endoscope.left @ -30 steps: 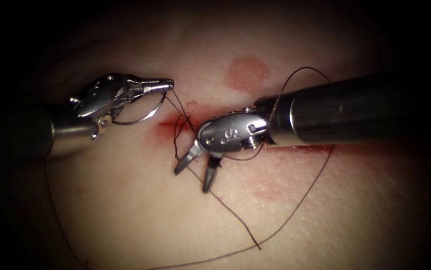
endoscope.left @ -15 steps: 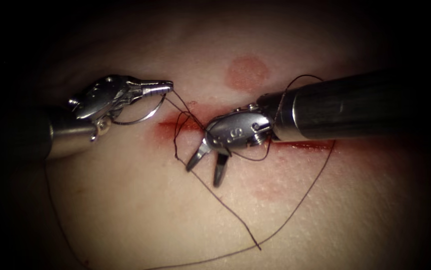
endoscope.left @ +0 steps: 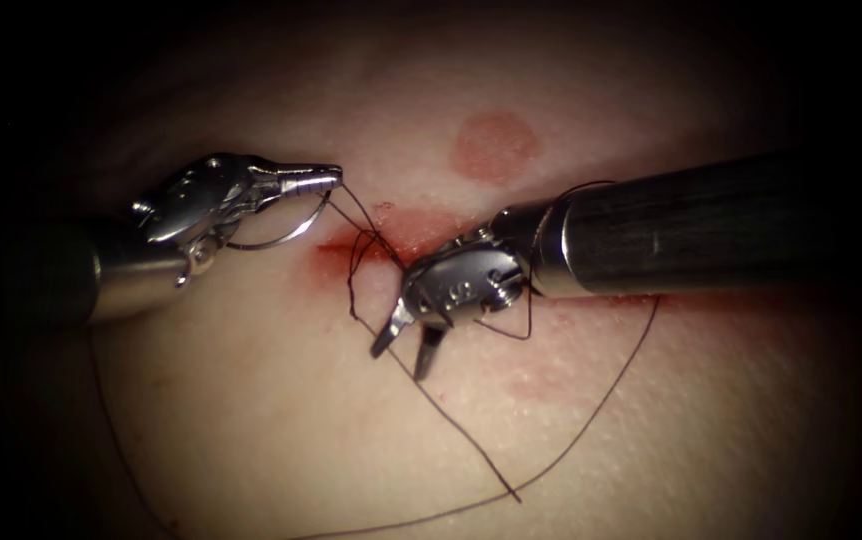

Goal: Wound Closure
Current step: Use the right gripper to grab the short suture end, then pull the right grip up and the left grip down to tighten the knot.

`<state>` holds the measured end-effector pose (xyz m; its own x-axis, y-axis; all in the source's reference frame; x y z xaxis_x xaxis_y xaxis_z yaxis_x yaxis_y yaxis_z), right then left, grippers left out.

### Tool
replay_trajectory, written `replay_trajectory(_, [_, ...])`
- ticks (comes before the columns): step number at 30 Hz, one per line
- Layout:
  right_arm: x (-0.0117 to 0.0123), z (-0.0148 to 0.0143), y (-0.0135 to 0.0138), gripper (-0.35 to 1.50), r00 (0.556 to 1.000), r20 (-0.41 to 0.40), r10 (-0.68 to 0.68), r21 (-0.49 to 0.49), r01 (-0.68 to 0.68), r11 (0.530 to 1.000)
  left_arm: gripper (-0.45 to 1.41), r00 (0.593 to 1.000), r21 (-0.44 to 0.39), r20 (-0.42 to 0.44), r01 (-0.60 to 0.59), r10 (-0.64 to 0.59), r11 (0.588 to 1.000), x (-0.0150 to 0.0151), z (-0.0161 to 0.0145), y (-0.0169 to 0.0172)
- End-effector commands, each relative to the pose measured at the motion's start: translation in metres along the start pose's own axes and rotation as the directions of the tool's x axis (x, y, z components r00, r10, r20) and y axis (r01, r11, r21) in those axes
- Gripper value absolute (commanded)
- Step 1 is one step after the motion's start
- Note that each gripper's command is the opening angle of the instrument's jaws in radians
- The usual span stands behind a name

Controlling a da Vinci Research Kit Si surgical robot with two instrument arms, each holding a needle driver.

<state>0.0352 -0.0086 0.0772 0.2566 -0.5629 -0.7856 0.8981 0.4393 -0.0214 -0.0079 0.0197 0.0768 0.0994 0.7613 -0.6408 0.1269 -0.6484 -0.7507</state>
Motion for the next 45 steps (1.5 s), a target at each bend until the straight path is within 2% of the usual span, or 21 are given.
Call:
replay_trajectory(1, [-0.0002,0.0007,0.0004,0.35,1.0,-0.003,-0.005,-0.002,0.005,1.0,-0.35,1.0,-0.001,0.0,0.001,-0.001,1.0,-0.0006,0.0004,-0.0005])
replay_trajectory(10, [0.0,0.002,0.0005,0.35,1.0,0.022,-0.01,-0.004,0.01,1.0,-0.35,1.0,-0.001,0.0,0.001,-0.001,1.0,-0.0006,0.0005,-0.0004])
replay_trajectory(23, [0.0003,0.004,0.0005,0.35,1.0,0.028,-0.012,0.043,0.011,0.999,-0.35,1.0,-0.005,0.0,0.001,-0.001,1.0,-0.0005,0.0005,-0.0001])
replay_trajectory(24, [0.0004,0.004,0.0007,0.21,1.0,0.019,-0.011,0.054,0.01,0.998,-0.35,1.0,-0.005,0.0,0.001,-0.001,1.0,-0.0004,0.0005,-0.0002])
replay_trajectory(25, [0.0004,0.0041,0.0007,-0.02,1.0,0.014,-0.01,0.065,0.009,0.998,-0.35,1.0,-0.005,0.0,0.001,-0.001,1.0,-0.0005,0.0005,-0.0001])
replay_trajectory(26, [0.0003,0.0041,0.0008,-0.14,1.0,0.017,-0.009,0.071,0.008,0.997,-0.35,1.0,-0.005,0.0,0.001,-0.001,1.0,-0.0005,0.0005,-0.0001])
replay_trajectory(27, [0.0003,0.0041,0.001,-0.35,1.0,0.024,-0.001,0.08,-0.001,0.997,-0.35,1.0,-0.005,0.0,0.001,-0.001,1.0,-0.0005,0.0005,-0.0001])
replay_trajectory(31, [-0.0004,0.0039,0.0018,-0.35,0.991,0.034,0.127,0.091,-0.129,0.987,-0.35,1.0,-0.005,0.0,0.001,-0.001,1.0,-0.0005,0.0004,-0.0001])
replay_trajectory(38, [-0.0023,0.0022,0.0023,-0.35,0.982,0.004,0.188,-0.029,-0.188,0.982,-0.35,1.0,-0.008,0.001,0.001,-0.001,1.0,-0.0005,0.0002,0.0002])
replay_trajectory(41, [-0.0034,0.0006,0.0023,-0.35,0.964,-0.039,0.263,-0.087,-0.265,0.96,-0.35,1.0,-0.011,0.003,-0.001,0.001,1.0,-0.0007,-0.0002,0.0008])
replay_trajectory(45, [-0.0042,-0.0007,0.0021,-0.35,0.95,-0.101,0.295,-0.14,-0.307,0.941,-0.35,1.0,-0.014,0.006,0.0,0.0,1.0,-0.0013,-0.0005,0.0015])
